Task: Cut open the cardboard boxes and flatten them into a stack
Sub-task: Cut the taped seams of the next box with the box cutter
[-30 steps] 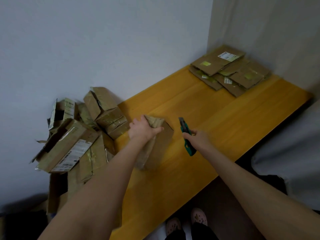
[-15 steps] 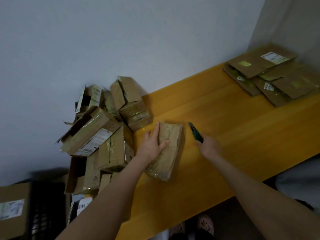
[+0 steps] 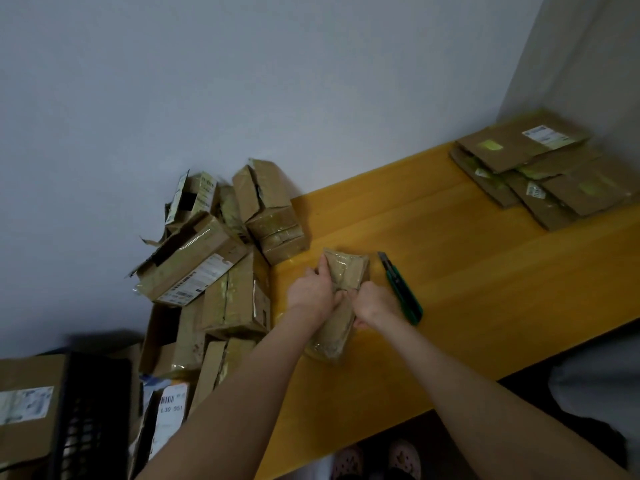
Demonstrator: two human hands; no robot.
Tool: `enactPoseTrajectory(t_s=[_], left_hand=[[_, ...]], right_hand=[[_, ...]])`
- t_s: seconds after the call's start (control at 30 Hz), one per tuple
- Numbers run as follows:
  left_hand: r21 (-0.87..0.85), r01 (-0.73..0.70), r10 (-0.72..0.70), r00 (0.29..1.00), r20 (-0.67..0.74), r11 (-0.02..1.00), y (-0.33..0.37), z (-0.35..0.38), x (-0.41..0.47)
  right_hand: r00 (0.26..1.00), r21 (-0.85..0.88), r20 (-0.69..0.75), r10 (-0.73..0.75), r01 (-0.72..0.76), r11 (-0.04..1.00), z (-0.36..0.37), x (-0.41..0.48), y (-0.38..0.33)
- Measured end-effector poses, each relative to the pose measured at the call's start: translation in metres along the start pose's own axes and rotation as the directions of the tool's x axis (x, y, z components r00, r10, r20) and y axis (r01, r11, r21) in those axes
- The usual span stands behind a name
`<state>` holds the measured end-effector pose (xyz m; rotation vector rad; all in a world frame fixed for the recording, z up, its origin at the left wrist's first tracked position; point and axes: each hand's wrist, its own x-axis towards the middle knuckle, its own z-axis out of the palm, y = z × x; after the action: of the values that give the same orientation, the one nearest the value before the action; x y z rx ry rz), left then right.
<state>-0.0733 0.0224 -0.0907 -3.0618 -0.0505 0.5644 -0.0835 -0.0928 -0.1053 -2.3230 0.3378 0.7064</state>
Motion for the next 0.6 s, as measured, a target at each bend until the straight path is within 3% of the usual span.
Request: enactPoseTrajectory(t_s=[0.33, 0.6], left_hand=[[0.058, 0.091, -0.097, 0.988, 0.12, 0.994, 0.016, -0.014, 0.015], [-0.158, -0.108, 0.134, 0.977, 0.164, 0.982, -0.014, -0.033, 0.018]], right_hand=[[1.0, -0.004, -0.01, 0.008, -0.008, 1.0, 0.007, 0.01, 0.005], [1.0, 0.078, -0.002, 0.03, -0.03, 0.996, 0.01, 0.012, 0.012]])
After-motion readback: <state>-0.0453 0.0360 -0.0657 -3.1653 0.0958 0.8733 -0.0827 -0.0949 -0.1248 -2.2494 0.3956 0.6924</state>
